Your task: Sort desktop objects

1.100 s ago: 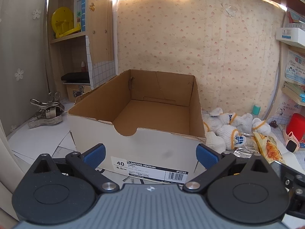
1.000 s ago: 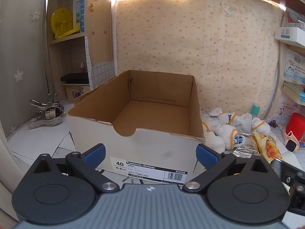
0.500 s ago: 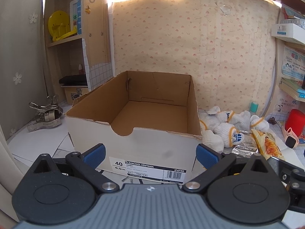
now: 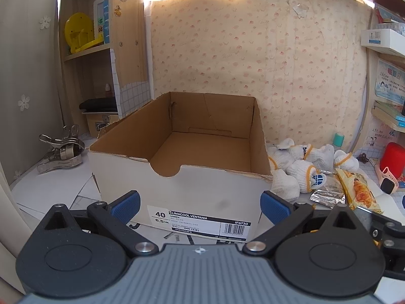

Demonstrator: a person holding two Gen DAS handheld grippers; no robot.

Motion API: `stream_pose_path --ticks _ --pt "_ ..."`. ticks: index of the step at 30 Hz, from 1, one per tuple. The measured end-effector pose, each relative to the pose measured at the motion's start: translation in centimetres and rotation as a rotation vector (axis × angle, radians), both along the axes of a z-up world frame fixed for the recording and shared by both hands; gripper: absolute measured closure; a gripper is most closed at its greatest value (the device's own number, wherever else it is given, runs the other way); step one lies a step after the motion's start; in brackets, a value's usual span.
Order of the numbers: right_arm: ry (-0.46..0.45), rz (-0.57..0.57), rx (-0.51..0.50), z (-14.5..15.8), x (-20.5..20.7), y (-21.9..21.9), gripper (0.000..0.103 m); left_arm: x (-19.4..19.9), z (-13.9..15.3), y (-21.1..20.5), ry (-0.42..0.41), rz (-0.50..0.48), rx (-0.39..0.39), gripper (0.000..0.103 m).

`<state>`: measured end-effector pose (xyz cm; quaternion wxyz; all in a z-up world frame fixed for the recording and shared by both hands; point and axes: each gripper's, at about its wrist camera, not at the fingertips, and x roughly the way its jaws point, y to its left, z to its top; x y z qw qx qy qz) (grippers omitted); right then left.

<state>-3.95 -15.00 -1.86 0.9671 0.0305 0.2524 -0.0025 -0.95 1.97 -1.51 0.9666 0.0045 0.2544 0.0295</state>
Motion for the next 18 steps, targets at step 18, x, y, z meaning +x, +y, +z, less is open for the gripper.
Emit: stream_pose_path --ticks 18 --pt "0.020 0.003 -0.018 -0.22 0.47 0.47 0.002 0.25 -0.45 0.28 0.004 0.019 0.010 0.000"
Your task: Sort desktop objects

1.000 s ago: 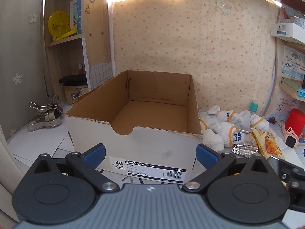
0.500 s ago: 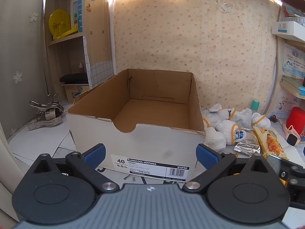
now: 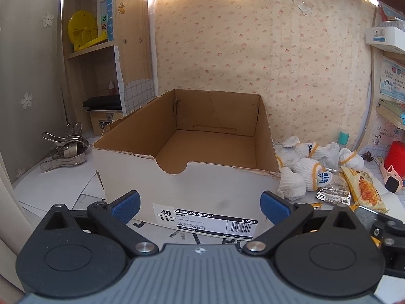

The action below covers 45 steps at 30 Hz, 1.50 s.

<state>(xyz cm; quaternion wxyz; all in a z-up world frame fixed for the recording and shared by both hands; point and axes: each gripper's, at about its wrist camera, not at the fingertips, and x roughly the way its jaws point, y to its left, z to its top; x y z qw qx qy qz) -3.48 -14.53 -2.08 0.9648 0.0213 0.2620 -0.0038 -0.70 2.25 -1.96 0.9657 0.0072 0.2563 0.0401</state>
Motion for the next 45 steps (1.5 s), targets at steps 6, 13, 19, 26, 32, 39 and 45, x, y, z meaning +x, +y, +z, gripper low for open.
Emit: stream_pose_path --ticks 6,13,19,26,32,39,45 --pt "0.004 0.004 -0.003 -0.05 0.20 0.32 0.002 0.09 -0.16 0.06 0.003 0.005 0.001 0.000" --pt "0.009 0.007 -0.001 -0.14 0.34 0.34 0.002 0.14 -0.32 -0.11 0.005 0.002 0.005 0.000" --pt "0.011 0.008 -0.002 -0.25 0.34 0.35 0.002 0.20 -0.48 -0.35 0.008 0.000 0.007 0.000" --pt "0.012 0.006 0.003 -0.50 0.41 0.24 0.002 0.23 -0.69 -0.45 0.014 -0.002 0.010 0.000" --pt "0.013 0.008 0.002 -0.59 0.44 0.27 0.002 0.22 -0.70 -0.40 0.016 -0.004 0.011 0.000" --pt "0.015 0.011 0.000 -0.70 0.57 0.47 0.002 0.34 -0.71 -0.31 0.019 -0.004 0.009 0.000" --pt "0.019 0.014 -0.003 -0.78 0.71 0.82 0.002 0.43 -0.77 -0.44 0.018 -0.007 0.011 0.000"
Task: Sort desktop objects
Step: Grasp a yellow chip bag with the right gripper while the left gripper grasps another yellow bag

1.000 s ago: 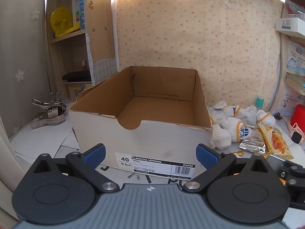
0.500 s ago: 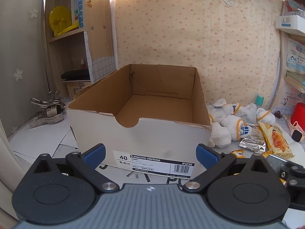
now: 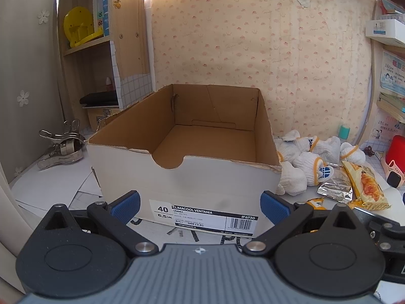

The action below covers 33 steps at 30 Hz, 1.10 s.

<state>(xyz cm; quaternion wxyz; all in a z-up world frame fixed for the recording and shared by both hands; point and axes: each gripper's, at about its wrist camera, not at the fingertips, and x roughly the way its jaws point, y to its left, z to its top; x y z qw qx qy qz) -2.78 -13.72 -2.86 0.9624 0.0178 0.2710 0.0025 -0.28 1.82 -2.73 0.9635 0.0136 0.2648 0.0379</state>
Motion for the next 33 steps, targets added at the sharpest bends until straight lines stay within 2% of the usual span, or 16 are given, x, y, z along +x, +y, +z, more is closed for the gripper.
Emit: stream_pose_path --ticks 7,13,17,21,28,33 --pt "-0.008 -0.007 0.001 -0.2 -0.2 -0.2 0.002 -0.1 -0.3 -0.3 -0.005 -0.031 -0.017 0.000" --pt "-0.037 -0.029 -0.011 -1.0 -1.0 -2.0 0.002 -1.5 -1.6 -1.3 -0.016 -0.137 -0.093 0.000" --pt "-0.051 -0.043 -0.018 -2.0 -1.6 -3.1 0.002 -1.9 -3.0 -2.8 0.009 -0.214 -0.089 0.000" --pt "-0.049 -0.039 0.022 -2.9 -2.0 -4.6 0.002 -2.0 -3.8 -4.2 0.027 -0.260 -0.086 0.001" --pt "-0.060 -0.069 0.064 -3.9 -3.2 -7.5 0.002 -1.6 -4.0 -6.3 0.020 -0.309 -0.136 0.001" --pt "-0.053 -0.110 0.018 -4.7 -4.0 -8.7 0.002 -0.5 -4.8 -8.4 0.045 -0.300 -0.122 0.001"
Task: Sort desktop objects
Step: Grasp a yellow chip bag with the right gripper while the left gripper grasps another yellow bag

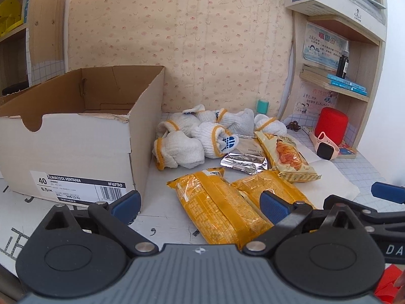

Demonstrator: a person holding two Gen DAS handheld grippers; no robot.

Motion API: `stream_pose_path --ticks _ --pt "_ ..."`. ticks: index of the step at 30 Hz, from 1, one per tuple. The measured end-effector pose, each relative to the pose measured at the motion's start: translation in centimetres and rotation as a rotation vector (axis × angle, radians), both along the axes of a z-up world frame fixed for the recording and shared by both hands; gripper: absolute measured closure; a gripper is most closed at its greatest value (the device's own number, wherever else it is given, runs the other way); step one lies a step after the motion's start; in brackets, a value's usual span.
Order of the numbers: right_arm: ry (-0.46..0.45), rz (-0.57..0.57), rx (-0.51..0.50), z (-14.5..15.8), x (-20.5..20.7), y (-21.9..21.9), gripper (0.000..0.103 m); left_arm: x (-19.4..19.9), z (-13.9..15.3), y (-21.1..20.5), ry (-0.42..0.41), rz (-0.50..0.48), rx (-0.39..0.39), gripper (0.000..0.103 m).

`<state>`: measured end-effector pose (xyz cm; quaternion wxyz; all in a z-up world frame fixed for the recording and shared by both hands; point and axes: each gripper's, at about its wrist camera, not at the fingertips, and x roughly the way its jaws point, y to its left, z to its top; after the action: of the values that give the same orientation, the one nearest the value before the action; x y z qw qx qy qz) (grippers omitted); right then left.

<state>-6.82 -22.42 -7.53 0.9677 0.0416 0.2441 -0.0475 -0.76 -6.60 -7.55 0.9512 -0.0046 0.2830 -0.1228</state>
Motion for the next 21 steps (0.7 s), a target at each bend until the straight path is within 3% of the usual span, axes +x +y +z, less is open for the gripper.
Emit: stream_pose_path --ticks 7,15,21 --pt "-0.005 -0.030 0.027 -0.4 -0.7 -1.8 0.002 1.9 -1.4 -1.8 0.055 0.026 0.030 0.001" --pt "0.010 -0.005 0.048 -0.9 0.0 -2.0 0.002 4.1 -2.7 -2.9 0.109 0.075 0.080 0.001" --pt "0.028 0.046 0.040 -1.0 1.0 -0.8 0.002 4.3 -3.1 -2.2 0.126 0.078 0.072 0.003"
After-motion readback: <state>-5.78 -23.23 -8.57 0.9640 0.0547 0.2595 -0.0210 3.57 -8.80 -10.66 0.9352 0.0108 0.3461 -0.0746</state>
